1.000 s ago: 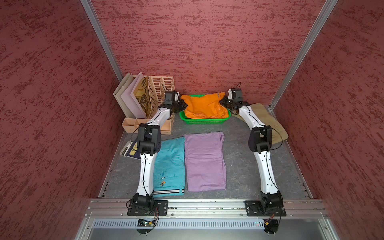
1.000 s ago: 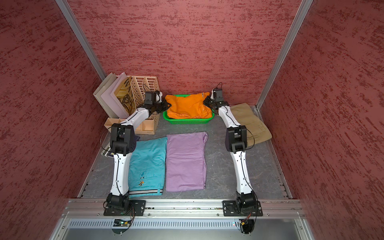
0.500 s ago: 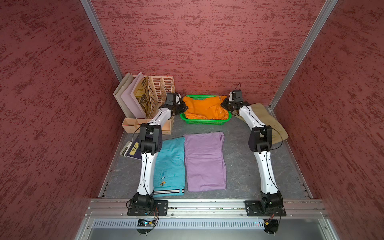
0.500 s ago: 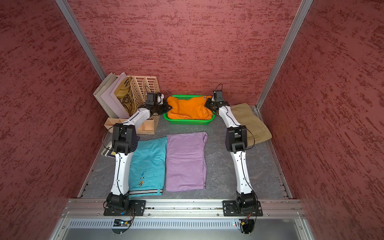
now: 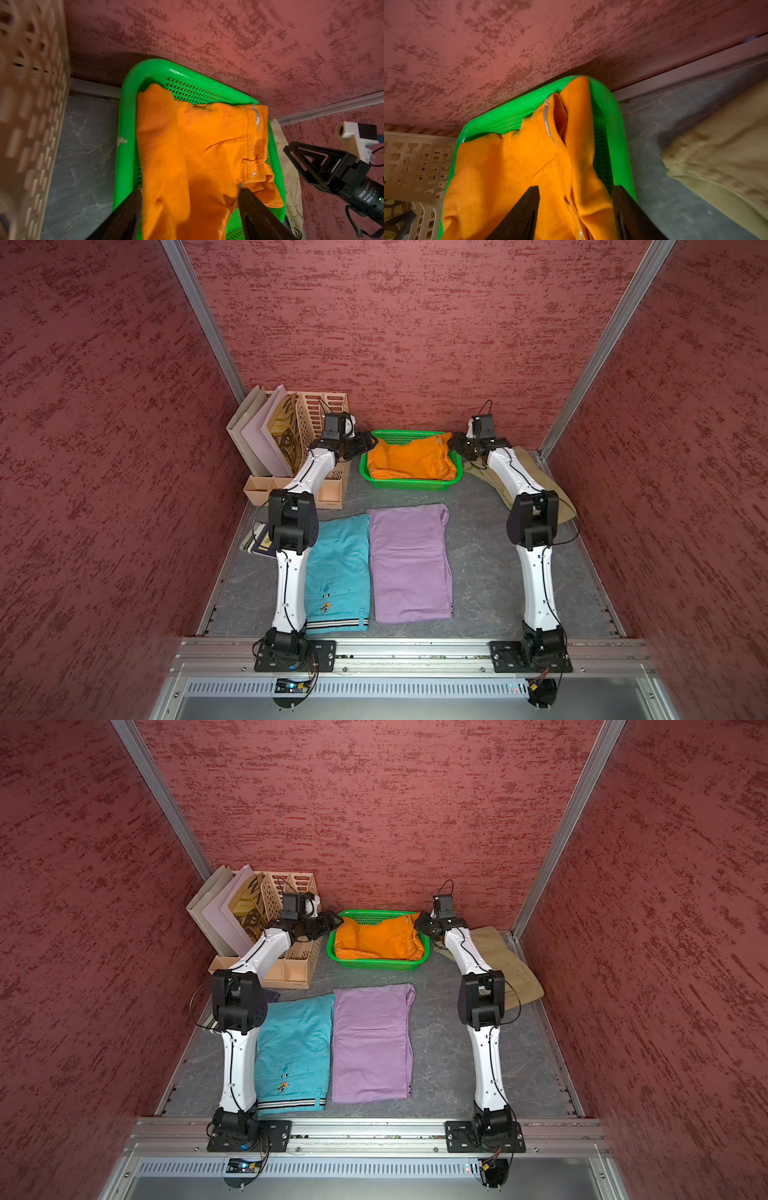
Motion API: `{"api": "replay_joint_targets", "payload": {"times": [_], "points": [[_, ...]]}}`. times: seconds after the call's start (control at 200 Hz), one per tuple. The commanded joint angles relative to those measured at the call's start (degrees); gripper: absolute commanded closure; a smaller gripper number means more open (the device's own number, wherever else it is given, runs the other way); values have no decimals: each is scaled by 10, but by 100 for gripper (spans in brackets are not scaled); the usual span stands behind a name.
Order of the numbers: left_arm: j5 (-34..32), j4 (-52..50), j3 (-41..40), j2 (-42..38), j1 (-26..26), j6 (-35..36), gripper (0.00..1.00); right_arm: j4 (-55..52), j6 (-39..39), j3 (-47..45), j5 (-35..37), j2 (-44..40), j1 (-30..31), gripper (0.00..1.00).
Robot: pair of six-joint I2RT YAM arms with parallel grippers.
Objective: Put the folded long pants in the basket
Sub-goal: Place the long pant in the basket, then move the long pant to the center of the board.
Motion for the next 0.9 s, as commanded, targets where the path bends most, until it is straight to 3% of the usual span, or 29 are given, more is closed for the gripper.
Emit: {"api": "replay_joint_targets", "payload": {"times": [0.0,0.2,0.511,0.897], "points": [[-32,-26,-15,-85,2,24,23,9,-17,-55,45,-82,-22,38],[-29,9,-167,-230,2,32,23,-7,1,-142,83,-131,-60,38],[62,67,-434,-417,-21,2,23,-87,23,-94,103,-58,-129,39],[107,58,-524,-460,-122,18,24,-132,7,-24,110,16,-172,38]]}}
